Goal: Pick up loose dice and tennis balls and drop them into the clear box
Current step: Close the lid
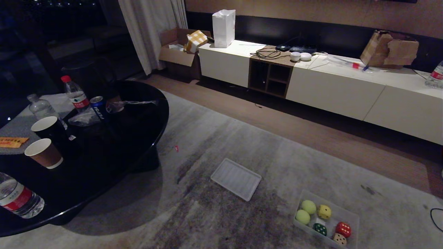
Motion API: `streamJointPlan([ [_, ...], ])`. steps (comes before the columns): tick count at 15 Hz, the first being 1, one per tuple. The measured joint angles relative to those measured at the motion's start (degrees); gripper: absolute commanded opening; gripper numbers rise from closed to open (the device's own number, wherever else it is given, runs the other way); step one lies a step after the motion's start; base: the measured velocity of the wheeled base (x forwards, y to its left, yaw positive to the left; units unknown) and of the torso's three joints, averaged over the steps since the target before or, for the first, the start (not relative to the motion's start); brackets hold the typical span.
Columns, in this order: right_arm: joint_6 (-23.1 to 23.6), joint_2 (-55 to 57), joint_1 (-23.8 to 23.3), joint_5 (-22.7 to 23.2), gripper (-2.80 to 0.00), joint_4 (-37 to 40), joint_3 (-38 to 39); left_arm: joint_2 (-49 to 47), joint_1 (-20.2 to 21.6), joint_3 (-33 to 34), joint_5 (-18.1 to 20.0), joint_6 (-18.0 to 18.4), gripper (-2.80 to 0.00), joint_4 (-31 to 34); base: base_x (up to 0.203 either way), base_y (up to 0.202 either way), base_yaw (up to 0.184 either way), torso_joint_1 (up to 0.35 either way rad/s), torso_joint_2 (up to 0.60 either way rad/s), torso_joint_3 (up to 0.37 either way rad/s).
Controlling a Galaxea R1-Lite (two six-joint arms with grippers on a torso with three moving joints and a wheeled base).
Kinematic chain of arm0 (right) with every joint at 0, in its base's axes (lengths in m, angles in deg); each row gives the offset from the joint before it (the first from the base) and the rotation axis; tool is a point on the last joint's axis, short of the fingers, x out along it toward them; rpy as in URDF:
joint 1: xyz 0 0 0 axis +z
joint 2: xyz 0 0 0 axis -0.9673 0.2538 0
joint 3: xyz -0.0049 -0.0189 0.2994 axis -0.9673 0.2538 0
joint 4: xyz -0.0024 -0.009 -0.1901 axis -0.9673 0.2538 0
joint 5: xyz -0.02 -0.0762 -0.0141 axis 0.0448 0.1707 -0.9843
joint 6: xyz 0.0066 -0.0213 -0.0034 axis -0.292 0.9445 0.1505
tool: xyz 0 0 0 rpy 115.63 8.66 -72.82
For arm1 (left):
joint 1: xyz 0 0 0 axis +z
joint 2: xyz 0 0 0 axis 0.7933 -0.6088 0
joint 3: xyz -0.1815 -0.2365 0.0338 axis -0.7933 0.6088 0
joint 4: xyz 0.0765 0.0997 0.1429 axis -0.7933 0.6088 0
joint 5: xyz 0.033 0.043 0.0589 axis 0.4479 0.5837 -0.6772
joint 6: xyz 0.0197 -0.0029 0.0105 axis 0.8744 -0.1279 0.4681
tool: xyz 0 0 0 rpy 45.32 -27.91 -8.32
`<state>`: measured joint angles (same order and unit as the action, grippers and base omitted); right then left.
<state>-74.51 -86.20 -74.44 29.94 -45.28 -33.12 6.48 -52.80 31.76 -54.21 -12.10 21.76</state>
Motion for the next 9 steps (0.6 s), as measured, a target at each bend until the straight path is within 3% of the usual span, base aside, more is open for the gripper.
streamJointPlan([
  [9, 0.0, 0.0, 0.0, 0.0, -2.8, 0.0, 0.0, 0.0, 0.0, 0.0, 0.0, -0.1, -2.8, 0.1, 0.182, 0.0, 0.0, 0.002, 0.0, 0.001],
])
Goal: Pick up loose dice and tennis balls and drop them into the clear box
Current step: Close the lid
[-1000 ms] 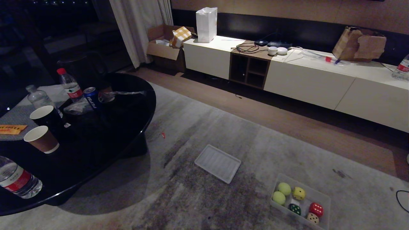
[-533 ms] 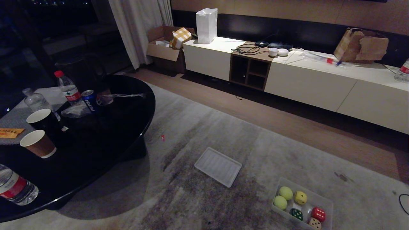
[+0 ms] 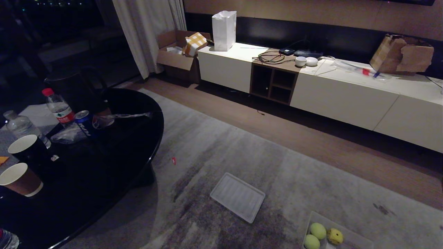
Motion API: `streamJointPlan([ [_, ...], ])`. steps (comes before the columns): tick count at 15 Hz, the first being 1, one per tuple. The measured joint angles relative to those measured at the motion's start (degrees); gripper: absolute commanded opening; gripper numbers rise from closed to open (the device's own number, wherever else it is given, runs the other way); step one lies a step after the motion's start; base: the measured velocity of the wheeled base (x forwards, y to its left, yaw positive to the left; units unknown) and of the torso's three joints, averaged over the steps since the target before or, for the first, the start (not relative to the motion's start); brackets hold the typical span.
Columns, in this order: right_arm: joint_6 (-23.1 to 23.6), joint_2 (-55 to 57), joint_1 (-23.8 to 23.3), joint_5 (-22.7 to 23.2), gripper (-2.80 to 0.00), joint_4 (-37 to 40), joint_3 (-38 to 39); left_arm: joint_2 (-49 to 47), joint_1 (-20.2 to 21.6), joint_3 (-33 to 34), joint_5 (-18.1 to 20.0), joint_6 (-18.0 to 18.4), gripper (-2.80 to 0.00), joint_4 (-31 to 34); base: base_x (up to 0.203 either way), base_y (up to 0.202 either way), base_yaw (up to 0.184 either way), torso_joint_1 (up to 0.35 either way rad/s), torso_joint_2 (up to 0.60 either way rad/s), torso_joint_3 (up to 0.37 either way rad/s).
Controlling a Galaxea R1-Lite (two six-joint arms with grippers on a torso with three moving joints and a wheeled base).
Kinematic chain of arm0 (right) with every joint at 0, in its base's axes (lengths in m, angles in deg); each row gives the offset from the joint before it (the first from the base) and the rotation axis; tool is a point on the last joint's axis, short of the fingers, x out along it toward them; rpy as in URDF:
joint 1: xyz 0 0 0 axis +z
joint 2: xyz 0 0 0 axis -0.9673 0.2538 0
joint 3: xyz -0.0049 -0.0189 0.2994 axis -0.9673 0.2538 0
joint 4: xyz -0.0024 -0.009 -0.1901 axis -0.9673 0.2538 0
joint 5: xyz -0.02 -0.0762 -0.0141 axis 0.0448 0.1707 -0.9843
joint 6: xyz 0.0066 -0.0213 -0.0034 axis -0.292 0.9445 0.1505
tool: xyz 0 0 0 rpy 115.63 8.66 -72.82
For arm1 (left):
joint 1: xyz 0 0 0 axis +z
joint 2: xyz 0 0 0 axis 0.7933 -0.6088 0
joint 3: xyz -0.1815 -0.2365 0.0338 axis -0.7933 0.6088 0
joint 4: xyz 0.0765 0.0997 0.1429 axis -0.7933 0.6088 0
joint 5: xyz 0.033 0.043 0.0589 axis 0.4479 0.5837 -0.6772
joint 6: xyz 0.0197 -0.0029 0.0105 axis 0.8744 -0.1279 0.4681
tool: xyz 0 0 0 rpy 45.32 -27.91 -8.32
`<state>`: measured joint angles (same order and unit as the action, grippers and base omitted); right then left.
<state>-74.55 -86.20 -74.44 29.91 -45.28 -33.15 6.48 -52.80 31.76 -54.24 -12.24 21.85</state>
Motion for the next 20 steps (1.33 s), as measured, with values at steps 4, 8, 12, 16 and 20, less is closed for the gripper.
streamJointPlan([
  [4, 0.1, 0.0, 0.0, 0.0, -2.8, 0.0, 0.0, 0.0, 0.0, 0.0, 0.0, 0.1, -2.8, 0.0, 0.11, 0.0, 0.0, 0.002, 0.0, 0.002],
  [8, 0.1, 0.0, 0.0, 0.0, -2.8, 0.0, 0.0, 0.0, 0.0, 0.0, 0.0, 0.1, -2.8, 0.1, 0.0, 0.0, 0.0, 0.0, 0.0, 0.0],
  [12, 0.1, 0.0, 0.0, 0.0, -2.8, 0.0, 0.0, 0.0, 0.0, 0.0, 0.0, 0.1, -2.8, 0.1, 0.0, 0.0, 0.0, 0.0, 0.0, 0.0],
  [16, 0.1, 0.0, 0.0, 0.0, -2.8, 0.0, 0.0, 0.0, 0.0, 0.0, 0.0, 0.1, -2.8, 0.1, 0.002, -0.006, 0.101, 0.003, 0.0, 0.001],
  [20, 0.1, 0.0, 0.0, 0.0, -2.8, 0.0, 0.0, 0.0, 0.0, 0.0, 0.0, 0.1, -2.8, 0.0, 0.0, -0.008, 0.164, 0.001, 0.0, 0.002],
])
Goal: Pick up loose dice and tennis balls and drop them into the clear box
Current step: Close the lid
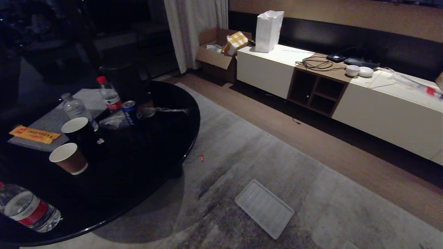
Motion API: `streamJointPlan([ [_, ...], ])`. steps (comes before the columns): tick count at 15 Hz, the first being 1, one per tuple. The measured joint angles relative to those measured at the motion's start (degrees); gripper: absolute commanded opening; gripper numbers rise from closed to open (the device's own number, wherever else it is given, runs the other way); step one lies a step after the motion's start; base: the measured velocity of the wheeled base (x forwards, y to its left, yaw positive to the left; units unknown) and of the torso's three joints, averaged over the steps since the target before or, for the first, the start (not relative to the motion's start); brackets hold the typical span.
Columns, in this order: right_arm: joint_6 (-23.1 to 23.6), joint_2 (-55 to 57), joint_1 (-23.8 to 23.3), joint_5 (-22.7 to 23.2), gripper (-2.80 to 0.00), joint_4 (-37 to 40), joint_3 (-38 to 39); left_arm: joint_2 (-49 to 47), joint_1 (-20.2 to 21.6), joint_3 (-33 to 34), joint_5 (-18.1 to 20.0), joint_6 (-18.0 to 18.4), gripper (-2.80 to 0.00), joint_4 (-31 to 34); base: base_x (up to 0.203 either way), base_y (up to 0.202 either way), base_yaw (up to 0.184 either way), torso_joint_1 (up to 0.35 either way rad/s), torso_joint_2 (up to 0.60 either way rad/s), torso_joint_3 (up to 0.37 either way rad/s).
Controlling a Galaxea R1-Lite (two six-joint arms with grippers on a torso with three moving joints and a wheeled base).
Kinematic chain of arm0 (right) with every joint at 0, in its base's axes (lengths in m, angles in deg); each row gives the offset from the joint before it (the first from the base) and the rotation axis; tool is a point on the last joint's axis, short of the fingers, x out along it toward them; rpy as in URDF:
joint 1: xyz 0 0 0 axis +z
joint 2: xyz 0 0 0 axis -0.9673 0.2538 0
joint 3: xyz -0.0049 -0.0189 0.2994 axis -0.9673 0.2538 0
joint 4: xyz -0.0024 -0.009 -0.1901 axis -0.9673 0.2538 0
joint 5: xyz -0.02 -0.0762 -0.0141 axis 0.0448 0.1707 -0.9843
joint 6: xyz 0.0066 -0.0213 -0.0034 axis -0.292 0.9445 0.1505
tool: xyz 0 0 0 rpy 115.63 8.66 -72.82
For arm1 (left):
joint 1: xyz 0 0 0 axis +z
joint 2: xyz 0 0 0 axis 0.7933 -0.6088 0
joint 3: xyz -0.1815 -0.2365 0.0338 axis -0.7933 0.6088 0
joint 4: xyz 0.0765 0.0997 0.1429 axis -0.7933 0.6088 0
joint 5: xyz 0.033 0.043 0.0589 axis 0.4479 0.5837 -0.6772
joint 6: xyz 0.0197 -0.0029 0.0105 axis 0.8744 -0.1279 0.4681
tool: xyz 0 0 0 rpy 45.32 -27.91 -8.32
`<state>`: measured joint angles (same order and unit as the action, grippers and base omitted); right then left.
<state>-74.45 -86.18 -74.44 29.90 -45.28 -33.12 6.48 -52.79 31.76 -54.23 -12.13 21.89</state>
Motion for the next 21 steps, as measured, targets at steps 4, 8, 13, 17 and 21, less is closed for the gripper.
streamJointPlan([
  [4, 0.0, 0.0, 0.0, 0.0, -2.8, 0.0, 0.0, 0.0, 0.0, 0.0, 0.0, -0.1, -2.8, 0.0, -0.001, -0.006, 0.122, 0.003, 0.0, 0.005],
  [8, -0.1, 0.0, 0.0, 0.0, -2.8, 0.0, 0.0, 0.0, 0.0, 0.0, 0.0, -0.1, -2.8, 0.0, 0.0, 0.0, 0.0, 0.0, 0.0, 0.0],
  [13, -0.1, 0.0, 0.0, 0.0, -2.8, 0.0, 0.0, 0.0, 0.0, 0.0, 0.0, -0.1, -2.8, 0.1, -0.06, 0.0, 0.0, 0.002, 0.0, 0.001],
  [17, -0.1, 0.0, 0.0, 0.0, -2.8, 0.0, 0.0, 0.0, 0.0, 0.0, 0.0, -0.1, -2.8, 0.0, -0.172, 0.0, -0.003, 0.001, 0.0, 0.002],
  [21, -0.1, 0.0, 0.0, 0.0, -2.8, 0.0, 0.0, 0.0, 0.0, 0.0, 0.0, -0.1, -2.8, 0.0, 0.0, 0.0, 0.0, 0.0, 0.0, 0.0],
])
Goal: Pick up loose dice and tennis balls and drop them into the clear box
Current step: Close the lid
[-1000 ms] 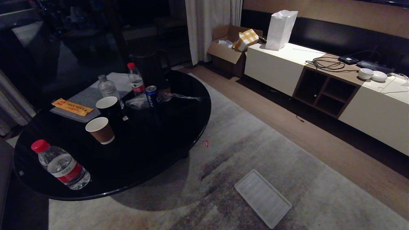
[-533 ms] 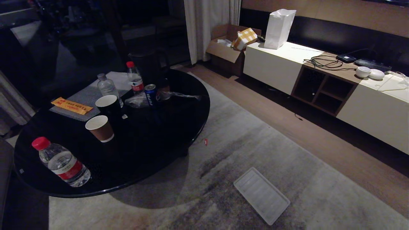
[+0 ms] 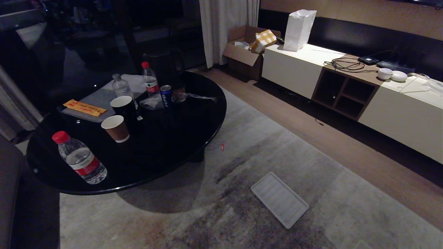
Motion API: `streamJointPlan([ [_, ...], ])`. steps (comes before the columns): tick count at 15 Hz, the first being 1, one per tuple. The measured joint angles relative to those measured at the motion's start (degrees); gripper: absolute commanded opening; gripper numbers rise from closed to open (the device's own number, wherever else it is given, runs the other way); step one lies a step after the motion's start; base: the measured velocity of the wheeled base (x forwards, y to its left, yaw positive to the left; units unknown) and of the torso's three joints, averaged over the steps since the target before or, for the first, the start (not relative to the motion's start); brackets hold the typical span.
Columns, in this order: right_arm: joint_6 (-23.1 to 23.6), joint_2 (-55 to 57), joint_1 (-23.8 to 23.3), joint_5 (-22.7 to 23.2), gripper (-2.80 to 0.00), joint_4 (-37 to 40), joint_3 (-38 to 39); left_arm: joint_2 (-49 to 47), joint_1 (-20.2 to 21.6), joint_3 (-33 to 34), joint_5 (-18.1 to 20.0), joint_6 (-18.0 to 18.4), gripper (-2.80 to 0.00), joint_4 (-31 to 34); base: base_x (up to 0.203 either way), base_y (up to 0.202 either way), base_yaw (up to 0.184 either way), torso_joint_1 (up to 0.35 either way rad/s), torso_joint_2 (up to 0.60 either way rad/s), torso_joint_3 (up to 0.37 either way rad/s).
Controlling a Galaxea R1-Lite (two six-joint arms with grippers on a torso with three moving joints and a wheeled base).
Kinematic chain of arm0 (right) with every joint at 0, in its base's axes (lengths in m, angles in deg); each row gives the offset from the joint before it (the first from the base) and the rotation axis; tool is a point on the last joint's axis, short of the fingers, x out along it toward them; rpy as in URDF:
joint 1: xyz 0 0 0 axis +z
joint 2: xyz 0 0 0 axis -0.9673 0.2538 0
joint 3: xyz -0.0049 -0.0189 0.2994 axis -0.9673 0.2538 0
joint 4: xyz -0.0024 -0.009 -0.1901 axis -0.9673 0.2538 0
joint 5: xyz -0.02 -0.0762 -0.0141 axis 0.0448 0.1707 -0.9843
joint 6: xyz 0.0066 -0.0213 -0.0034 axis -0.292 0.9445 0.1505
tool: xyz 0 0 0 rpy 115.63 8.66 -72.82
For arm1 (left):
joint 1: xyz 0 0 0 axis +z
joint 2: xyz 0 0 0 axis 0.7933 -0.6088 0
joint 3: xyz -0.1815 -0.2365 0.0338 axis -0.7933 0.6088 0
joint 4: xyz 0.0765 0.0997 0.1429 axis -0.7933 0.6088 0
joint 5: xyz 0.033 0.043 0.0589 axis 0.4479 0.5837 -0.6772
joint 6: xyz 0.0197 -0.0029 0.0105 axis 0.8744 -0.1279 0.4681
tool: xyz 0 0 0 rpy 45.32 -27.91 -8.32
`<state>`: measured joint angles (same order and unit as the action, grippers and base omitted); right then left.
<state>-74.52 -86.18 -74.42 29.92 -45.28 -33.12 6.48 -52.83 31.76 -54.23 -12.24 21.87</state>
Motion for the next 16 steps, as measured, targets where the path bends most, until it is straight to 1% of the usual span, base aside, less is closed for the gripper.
streamJointPlan([
  [5, 0.0, 0.0, 0.0, 0.0, -2.8, 0.0, 0.0, 0.0, 0.0, 0.0, 0.0, 0.0, -2.8, 0.0, 0.0, 0.0, 0.0, 0.001, 0.0, -0.018],
  [16, 0.0, 0.0, 0.0, 0.0, -2.8, 0.0, 0.0, 0.0, 0.0, 0.0, 0.0, -0.1, -2.8, 0.0, 0.0, 0.0, 0.0, 0.003, 0.0, -0.195],
])
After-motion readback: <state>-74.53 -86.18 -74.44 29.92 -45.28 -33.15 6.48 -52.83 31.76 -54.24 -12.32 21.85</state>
